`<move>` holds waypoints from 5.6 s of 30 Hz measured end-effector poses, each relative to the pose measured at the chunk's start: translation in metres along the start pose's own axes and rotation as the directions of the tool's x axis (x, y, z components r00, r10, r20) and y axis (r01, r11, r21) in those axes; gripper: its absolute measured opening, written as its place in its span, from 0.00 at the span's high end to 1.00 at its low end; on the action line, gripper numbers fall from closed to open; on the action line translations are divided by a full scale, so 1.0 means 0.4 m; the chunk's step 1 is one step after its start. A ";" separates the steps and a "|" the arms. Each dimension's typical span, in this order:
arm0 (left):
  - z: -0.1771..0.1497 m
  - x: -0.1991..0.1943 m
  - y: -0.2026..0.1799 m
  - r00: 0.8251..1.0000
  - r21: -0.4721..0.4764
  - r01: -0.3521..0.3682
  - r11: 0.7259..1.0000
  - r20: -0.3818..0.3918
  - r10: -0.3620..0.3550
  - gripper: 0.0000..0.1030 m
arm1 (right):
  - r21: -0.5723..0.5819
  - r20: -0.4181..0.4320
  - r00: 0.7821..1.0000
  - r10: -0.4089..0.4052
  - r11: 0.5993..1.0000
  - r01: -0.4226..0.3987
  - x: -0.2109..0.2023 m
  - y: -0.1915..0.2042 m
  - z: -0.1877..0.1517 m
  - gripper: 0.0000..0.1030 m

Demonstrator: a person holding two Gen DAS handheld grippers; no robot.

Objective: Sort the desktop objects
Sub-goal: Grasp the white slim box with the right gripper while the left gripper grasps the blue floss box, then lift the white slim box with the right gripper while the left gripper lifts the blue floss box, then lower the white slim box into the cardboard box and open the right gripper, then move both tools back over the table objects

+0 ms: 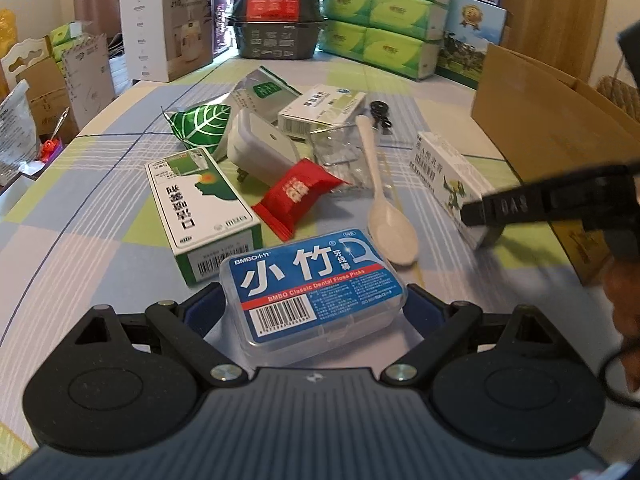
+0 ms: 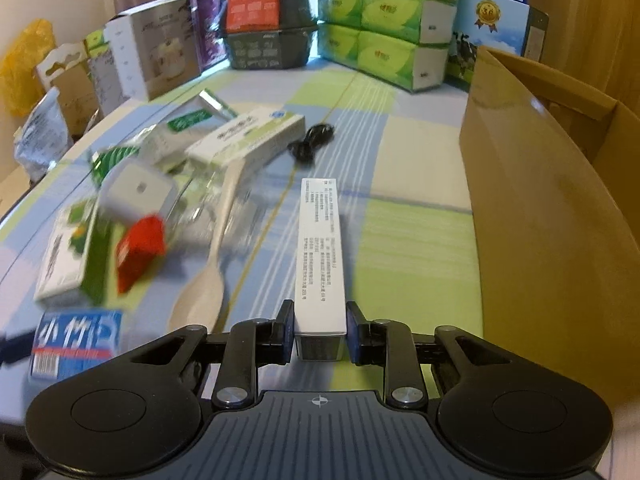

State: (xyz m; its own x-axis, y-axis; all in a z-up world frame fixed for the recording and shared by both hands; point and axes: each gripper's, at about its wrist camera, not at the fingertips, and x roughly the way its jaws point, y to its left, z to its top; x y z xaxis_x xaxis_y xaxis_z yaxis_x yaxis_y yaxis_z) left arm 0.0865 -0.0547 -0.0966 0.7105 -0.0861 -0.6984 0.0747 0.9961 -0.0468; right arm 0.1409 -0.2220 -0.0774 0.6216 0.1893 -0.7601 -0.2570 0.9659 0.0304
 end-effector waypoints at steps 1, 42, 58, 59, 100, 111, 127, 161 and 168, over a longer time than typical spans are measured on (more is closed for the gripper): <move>-0.005 -0.010 -0.003 1.000 0.007 0.005 1.000 -0.002 -0.005 0.10 | 0.000 -0.008 1.000 0.004 1.000 -0.004 -0.015 0.001 -0.014 0.78; -0.061 -0.019 -0.008 0.999 0.021 -0.005 1.000 0.045 0.004 0.11 | 0.045 0.006 1.000 0.004 0.999 -0.004 -0.046 0.003 -0.068 0.52; -0.038 -0.076 -0.030 0.995 0.083 0.025 0.996 0.094 -0.033 0.11 | -0.003 0.073 0.997 -0.022 1.000 0.023 -0.133 0.019 -0.073 0.78; -0.032 -0.085 -0.033 0.994 0.089 0.026 0.996 0.102 -0.035 0.11 | 0.002 0.082 0.996 -0.023 1.000 0.023 -0.147 0.017 -0.070 0.78; 0.326 -0.098 -0.536 0.909 0.410 0.326 0.852 0.110 -0.401 0.11 | 0.306 0.221 0.946 -0.239 0.938 0.165 -0.442 -0.523 0.051 0.78; 0.326 -0.047 -0.576 0.899 0.468 0.346 0.813 0.083 -0.430 0.08 | 0.326 0.191 0.954 -0.230 0.932 0.160 -0.386 -0.544 0.041 0.78; 0.329 -0.094 -0.448 0.920 0.369 0.299 0.880 0.134 -0.369 0.06 | 0.344 0.230 0.955 -0.190 0.933 0.103 -0.397 -0.529 0.045 0.69; 0.154 -0.353 -0.007 0.983 0.126 0.065 0.990 0.164 -0.086 0.02 | 0.265 0.378 0.926 -0.018 0.960 -0.089 -0.673 -0.175 -0.028 0.14; 0.127 -0.391 0.099 0.987 0.078 -0.018 0.997 0.161 0.005 0.01 | 0.187 0.366 0.927 0.082 0.969 -0.160 -0.635 -0.059 -0.024 0.04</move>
State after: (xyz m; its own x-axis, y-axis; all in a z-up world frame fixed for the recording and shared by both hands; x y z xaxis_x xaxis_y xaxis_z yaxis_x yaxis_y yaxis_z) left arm 0.0136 -0.0027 0.0470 0.8144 -0.0832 -0.5742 0.1164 0.9930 0.0211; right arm -0.0182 -0.2947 0.1088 0.8260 0.3193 -0.4645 -0.2100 0.9391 0.2721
